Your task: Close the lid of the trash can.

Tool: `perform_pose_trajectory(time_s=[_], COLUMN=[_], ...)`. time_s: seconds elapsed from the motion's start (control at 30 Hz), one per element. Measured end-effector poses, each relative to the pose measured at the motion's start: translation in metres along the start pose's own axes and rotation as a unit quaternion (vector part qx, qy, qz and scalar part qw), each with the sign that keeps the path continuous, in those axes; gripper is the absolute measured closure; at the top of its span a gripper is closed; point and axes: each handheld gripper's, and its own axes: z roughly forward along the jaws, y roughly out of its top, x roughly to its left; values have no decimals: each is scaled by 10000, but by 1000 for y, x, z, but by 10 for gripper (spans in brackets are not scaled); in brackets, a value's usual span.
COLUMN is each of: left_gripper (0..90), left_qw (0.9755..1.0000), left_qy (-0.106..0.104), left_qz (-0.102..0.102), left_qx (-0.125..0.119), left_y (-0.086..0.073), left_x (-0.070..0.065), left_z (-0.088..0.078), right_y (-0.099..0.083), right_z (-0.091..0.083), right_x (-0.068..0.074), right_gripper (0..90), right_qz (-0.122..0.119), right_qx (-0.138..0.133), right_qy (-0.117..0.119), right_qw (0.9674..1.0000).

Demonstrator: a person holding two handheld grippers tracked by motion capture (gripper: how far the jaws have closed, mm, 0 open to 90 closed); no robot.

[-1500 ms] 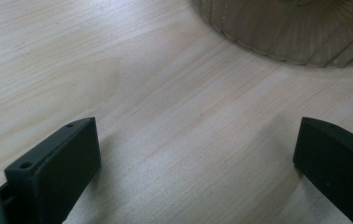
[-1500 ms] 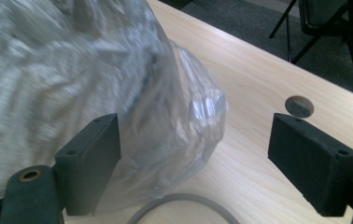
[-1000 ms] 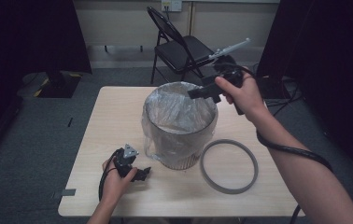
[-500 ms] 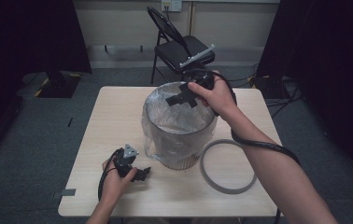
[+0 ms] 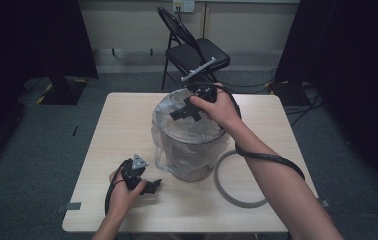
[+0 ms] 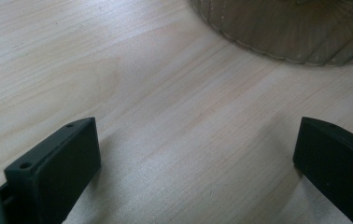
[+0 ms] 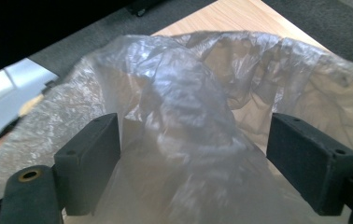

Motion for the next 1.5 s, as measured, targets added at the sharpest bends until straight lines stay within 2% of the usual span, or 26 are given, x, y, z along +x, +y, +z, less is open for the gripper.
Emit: perform_pose_trajectory(time_s=[0.1,0.3,0.57,0.77,1.07,1.17,1.33,1.5], left_gripper=[0,0,0,0,0,0,0,0], left_qw=[10000,10000,10000,10000,10000,10000,10000,10000], left_qy=[-2,0,-1,-8,-17,-23,-29,-33], left_qz=[-1,-18,-19,-13,-9,14,17,19], left_qx=[0,-16,-16,-15,-13,-16,-24,-28], left_y=[0,0,0,0,0,0,0,0], left_x=[0,0,0,0,0,0,1,1], left_z=[0,0,0,0,0,0,0,0], right_y=[-1,-4,-5,-5,-8,-9,-6,4], right_z=[9,23,33,40,50,50,43,26], right_x=[1,1,-2,-5,-6,-6,-3,2], right_gripper=[163,157,151,146,145,148,166,159], right_qz=[-16,121,272,338,200,151,8,-55], right_qx=[23,24,269,449,736,770,680,505], right_qy=[-18,60,178,175,65,9,-181,-228], right_qw=[10000,9999,9991,9983,9971,9969,9975,9984])
